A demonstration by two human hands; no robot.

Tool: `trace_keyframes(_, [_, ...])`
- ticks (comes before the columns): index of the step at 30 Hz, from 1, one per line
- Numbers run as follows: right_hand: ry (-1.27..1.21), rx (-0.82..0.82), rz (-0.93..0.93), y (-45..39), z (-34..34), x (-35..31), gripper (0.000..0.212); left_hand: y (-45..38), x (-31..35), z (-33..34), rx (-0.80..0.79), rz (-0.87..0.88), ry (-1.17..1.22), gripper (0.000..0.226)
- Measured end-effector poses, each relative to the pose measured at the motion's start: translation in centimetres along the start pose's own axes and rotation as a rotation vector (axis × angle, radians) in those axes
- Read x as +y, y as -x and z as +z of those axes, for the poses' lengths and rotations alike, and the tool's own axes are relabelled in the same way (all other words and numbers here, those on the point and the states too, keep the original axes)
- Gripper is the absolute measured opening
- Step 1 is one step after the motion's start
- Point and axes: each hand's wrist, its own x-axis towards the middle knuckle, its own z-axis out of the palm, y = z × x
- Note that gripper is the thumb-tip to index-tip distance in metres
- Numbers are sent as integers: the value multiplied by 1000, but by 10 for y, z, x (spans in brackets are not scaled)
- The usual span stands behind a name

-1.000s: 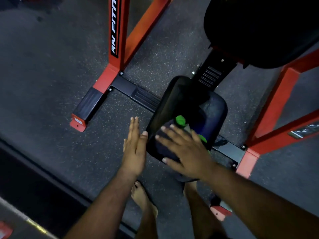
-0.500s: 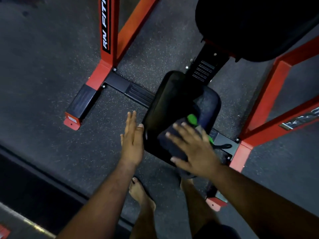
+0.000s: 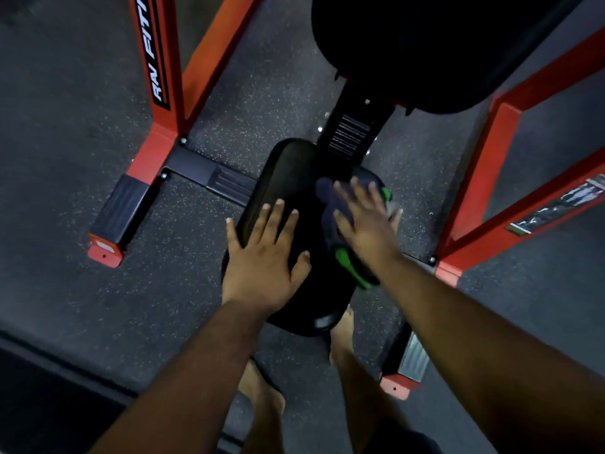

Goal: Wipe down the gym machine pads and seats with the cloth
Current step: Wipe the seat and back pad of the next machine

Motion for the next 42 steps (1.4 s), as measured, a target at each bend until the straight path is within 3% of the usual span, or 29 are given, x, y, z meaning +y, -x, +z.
trace_keyframes(3, [-40,20,183,-61,-9,-3,59,-2,1,7,-7,-7,-76,78])
trace_keyframes(7, [-87,30,26,33,1,-29,60,-5,3,4,-74,-33,-75,81])
trace_keyframes(10, [-88,-82,-48,80,9,-16,63,-7,5,1,-115,-21,-107,83])
trace_keyframes(16, [-74,-42,240,-79,-18,-2,62,-9,4,3,-117,-29,-111,85])
trace_keyframes(19, [1,1,47,-49,-9,-46,62,-9,4,1,-125,-42,-126,86])
trace_keyframes(22, [39,-21,-191,6,-8,-22,64,-10,8,0,-134,-39,-115,86])
trace_keyframes(25, [0,-85,-11,-14,-14,26,67,-10,6,-1,-143,-41,-95,87])
trace_keyframes(28, [6,-56,144,-66,-17,2,65,-10,5,0,-130,-43,-86,87])
trace_keyframes(32, [72,-78,-67,-119,-13,-92,65,-9,5,3,-113,-51,-83,86])
trace_keyframes(34, [83,-125,-192,-130,-15,-105,63,-10,4,5,-111,-49,-85,85])
trace_keyframes(37, [65,-108,-248,-126,-22,-45,65,-9,5,3,-114,-47,-86,85])
trace_keyframes(40, [-182,-94,-56,-83,-29,35,54,-9,7,1,-129,-51,-86,85])
trace_keyframes(42, [-214,-105,47,-46,-26,53,58,-9,8,0,-135,-52,-88,85])
